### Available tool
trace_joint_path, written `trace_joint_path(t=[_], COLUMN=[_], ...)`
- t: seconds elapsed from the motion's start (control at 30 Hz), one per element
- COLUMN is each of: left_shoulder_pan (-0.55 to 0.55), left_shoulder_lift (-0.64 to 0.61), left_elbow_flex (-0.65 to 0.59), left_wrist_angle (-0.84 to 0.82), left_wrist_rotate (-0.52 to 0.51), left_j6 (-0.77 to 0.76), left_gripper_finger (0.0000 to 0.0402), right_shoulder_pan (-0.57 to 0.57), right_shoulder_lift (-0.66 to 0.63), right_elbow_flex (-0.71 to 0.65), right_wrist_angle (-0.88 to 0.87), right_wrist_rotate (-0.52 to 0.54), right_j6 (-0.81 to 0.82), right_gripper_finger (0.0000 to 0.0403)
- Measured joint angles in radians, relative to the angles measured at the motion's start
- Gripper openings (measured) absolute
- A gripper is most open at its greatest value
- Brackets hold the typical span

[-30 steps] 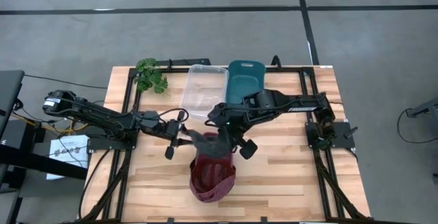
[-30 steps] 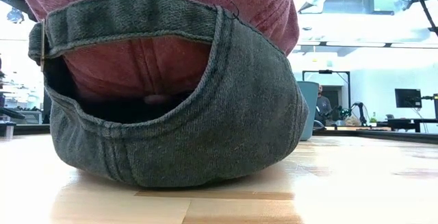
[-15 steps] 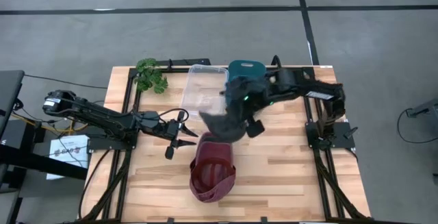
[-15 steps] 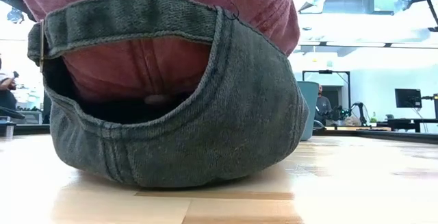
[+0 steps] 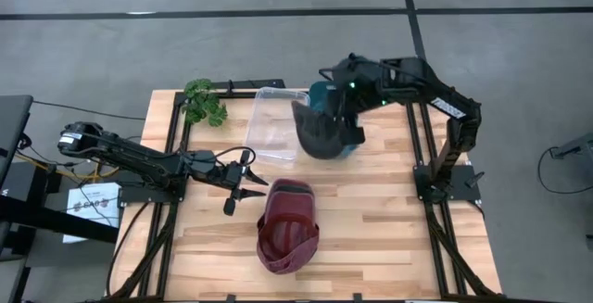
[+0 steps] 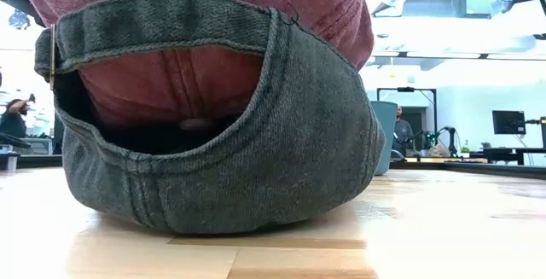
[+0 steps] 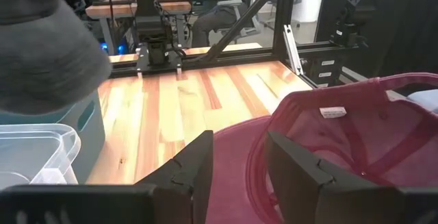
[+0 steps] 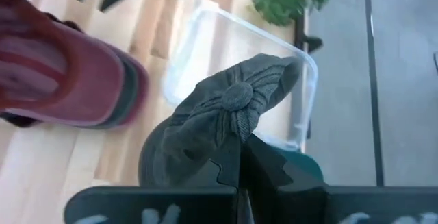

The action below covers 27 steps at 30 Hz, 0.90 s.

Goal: Pick & Place hat
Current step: Put the top black cap into the blue bin

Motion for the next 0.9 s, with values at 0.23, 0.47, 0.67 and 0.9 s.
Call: trace_joint_path(t=[0.23,0.47,0.67,0.9], left_shoulder_pan=[0.0,0.0,0.0,0.0], left_shoulder_lift=[0.0,0.0,0.0,0.0], left_elbow_flex=[0.0,0.0,0.0,0.0], left_wrist_angle=[0.0,0.0,0.001,0.008], left_wrist_rotate=[0.0,0.0,0.0,0.0], left_j6=[-0.002,-0.003,-0.003,-0.003], left_gripper_finger=[0.0131,0.0131,0.0131,0.0131], right_shoulder_pan=[-0.121,-0.218,-0.292,-0.34], right_shoulder_lift=[0.005,0.005,0.005,0.006], right_elbow_flex=[-0.001,-0.01,-0.023,-0.023], right_wrist_angle=[-0.013,-0.009,-0.006,-0.02], right_wrist_rotate=[-0.019,-0.04,-0.085,-0.086], right_j6=[-0.016,-0.041,-0.054,-0.061], right_gripper_finger=[0.0,0.0,0.0,0.0])
